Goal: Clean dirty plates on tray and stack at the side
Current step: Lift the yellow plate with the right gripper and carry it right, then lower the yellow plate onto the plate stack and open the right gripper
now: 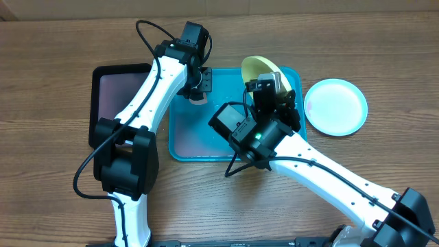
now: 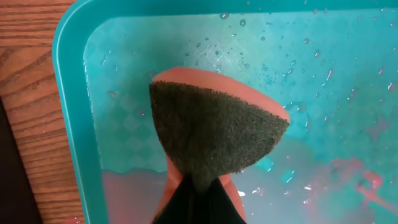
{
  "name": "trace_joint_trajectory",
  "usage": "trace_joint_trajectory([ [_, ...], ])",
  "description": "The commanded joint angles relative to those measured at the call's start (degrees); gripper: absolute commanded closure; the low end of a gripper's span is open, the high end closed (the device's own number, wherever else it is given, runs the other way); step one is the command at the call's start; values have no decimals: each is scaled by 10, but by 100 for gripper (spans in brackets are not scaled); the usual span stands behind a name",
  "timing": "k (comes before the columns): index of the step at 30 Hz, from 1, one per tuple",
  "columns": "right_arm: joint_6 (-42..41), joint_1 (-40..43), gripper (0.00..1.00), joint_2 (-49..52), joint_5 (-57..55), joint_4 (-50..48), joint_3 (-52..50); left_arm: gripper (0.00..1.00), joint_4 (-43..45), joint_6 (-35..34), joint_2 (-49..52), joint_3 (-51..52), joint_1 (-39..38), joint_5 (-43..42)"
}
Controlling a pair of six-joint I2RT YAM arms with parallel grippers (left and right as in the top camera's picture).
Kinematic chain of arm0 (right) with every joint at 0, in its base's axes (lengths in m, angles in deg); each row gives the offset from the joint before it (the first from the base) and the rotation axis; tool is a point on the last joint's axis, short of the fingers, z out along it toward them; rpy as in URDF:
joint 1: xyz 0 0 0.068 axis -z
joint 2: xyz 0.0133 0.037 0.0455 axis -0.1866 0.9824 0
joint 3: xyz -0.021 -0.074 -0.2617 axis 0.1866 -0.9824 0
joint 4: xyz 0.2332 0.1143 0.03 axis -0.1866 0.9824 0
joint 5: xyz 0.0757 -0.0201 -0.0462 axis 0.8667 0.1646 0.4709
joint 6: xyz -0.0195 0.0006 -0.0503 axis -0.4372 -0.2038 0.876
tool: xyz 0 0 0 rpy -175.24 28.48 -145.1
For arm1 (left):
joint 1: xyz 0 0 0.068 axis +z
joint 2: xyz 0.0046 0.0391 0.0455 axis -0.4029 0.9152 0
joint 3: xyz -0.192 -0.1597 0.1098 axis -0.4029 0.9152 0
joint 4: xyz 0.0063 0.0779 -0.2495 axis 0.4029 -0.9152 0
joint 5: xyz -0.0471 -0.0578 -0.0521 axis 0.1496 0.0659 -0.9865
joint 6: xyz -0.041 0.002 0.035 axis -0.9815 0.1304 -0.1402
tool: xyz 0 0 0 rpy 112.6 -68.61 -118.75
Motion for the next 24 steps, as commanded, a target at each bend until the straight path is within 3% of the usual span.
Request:
trace_joint_trajectory([
  [1, -9, -9, 96, -15, -81, 3, 2, 96, 1, -6, 2, 3, -4, -4],
  [9, -9, -10, 96, -15, -83, 17, 2, 96, 1, -6, 2, 3, -4, -2],
  [13, -19, -4, 96, -15, -30, 16, 2, 96, 5, -6, 2, 3, -4, -2],
  [19, -33, 69, 96, -15, 250, 9, 2, 96, 12, -6, 2, 3, -4, -2],
  [24, 9, 192, 96, -15, 459, -25, 2, 96, 20, -6, 2, 3, -4, -2],
])
